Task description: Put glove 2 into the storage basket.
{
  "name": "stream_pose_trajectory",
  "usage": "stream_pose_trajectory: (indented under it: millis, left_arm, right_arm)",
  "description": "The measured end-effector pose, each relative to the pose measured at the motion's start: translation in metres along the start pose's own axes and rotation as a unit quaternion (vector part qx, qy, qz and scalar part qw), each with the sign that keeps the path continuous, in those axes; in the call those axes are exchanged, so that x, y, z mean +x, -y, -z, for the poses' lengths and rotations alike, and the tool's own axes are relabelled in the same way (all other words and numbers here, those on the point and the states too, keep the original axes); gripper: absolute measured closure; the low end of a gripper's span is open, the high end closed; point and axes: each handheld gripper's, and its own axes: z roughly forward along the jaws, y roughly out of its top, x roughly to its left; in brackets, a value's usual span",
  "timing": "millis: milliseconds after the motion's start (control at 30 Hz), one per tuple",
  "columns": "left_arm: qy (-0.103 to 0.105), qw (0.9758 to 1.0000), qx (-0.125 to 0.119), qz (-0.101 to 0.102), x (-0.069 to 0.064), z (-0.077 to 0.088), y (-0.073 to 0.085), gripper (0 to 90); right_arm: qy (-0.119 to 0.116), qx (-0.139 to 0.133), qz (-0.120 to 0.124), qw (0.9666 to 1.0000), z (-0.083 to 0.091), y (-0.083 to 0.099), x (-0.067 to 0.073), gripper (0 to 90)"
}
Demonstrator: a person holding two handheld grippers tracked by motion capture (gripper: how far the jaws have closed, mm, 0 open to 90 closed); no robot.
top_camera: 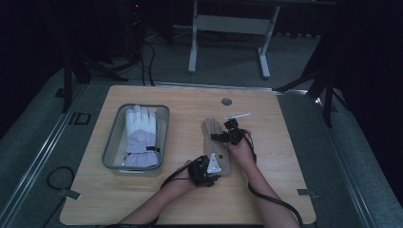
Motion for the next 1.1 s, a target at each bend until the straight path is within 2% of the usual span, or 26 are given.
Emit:
stream_pose_trajectory:
  millis: [100,233,400,567,767,1100]
  left_arm:
    - [-0.007,1.0,0.001,0.002,0.0,0.001,0.0,76.5]
    - [-0.01,1.0,0.0,0.001,0.0,0.003,0.0,80.9]
    - [-0.012,0.9999,0.0,-0.003,-0.002,0.009,0.0,81.9]
    - [-0.016,0.9998,-0.004,-0.009,-0.001,0.022,-0.003,82.2]
    - [-0.017,0.9998,-0.01,-0.007,0.002,0.041,-0.006,82.3]
    - [-0.04,0.999,-0.015,-0.014,0.01,0.08,-0.011,82.4]
  right_arm:
    - [0.019,-0.008,0.019,0.9996,0.001,0.001,0.007,61.5]
    - [0.033,-0.015,0.027,0.999,0.002,0.001,0.012,63.8]
    - [0.032,-0.02,0.031,0.9988,0.008,-0.001,0.016,64.6]
    - [0.031,-0.028,0.04,0.9983,0.015,-0.004,0.021,64.6]
    - [0.018,-0.043,0.048,0.9977,0.027,-0.011,0.03,64.6]
    - [0.008,-0.072,0.072,0.9947,0.047,-0.034,0.056,64.6]
